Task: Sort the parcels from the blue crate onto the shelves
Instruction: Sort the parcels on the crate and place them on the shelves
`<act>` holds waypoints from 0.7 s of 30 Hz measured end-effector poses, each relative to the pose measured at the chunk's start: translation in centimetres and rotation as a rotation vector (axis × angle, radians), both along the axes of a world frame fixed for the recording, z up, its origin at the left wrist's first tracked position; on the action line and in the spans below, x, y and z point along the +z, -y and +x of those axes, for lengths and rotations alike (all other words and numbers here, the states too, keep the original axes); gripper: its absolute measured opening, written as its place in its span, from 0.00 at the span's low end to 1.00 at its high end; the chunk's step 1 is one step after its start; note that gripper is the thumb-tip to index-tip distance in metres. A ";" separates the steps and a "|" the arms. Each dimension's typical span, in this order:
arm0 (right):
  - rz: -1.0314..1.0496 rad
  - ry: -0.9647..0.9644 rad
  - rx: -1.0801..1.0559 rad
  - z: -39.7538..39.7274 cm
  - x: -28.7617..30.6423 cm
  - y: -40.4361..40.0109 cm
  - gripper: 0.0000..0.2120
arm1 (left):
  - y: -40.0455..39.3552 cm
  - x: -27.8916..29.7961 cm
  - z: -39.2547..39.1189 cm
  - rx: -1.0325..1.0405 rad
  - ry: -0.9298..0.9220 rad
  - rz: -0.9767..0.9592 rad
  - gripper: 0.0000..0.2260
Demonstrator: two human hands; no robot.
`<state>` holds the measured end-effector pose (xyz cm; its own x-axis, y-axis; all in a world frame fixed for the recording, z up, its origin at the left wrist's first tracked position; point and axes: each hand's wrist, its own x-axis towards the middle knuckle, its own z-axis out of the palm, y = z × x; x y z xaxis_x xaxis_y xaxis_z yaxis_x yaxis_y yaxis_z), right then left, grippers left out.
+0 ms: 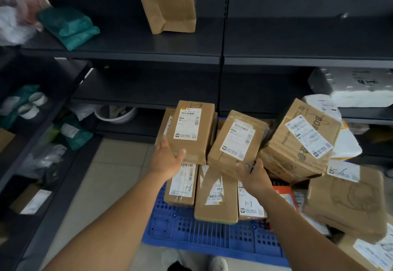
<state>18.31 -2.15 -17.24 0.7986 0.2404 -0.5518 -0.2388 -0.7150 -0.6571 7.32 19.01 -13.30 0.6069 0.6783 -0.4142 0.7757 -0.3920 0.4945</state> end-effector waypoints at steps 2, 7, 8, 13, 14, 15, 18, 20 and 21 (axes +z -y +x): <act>0.048 -0.028 -0.058 0.2 -0.9 -0.3 0.26 | -0.8 -0.5 0.9 0.062 0.032 -0.069 0.37; 0.186 -0.098 -0.194 0.0 -2.5 -0.7 0.25 | -3.2 -2.6 2.0 0.200 0.141 -0.267 0.32; 0.208 -0.110 -0.223 -0.1 -2.8 -0.8 0.25 | -3.6 -3.0 2.0 0.199 0.146 -0.307 0.30; 0.307 -0.163 -0.288 -0.6 -3.4 -1.1 0.28 | -4.8 -4.5 1.9 0.217 0.259 -0.456 0.22; 0.332 -0.168 -0.297 -0.7 -3.6 -1.2 0.27 | -5.0 -4.7 1.9 0.213 0.271 -0.472 0.22; 0.353 -0.173 -0.311 -0.7 -3.6 -1.3 0.27 | -5.0 -4.7 1.8 0.205 0.275 -0.488 0.23; 0.389 -0.175 -0.338 -0.8 -4.1 -1.5 0.26 | -5.2 -5.2 1.5 0.202 0.276 -0.565 0.22; 0.410 -0.186 -0.345 -0.8 -4.2 -1.5 0.25 | -5.5 -5.5 1.0 0.211 0.284 -0.600 0.19; 0.427 -0.186 -0.342 -0.8 -3.9 -1.5 0.24 | -5.5 -5.5 0.8 0.211 0.294 -0.609 0.18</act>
<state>17.54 -0.67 -21.18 0.7688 0.2175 -0.6014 -0.5491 -0.2574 -0.7951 8.16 24.50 -18.79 0.6330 0.4934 -0.5966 0.6054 0.1649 0.7787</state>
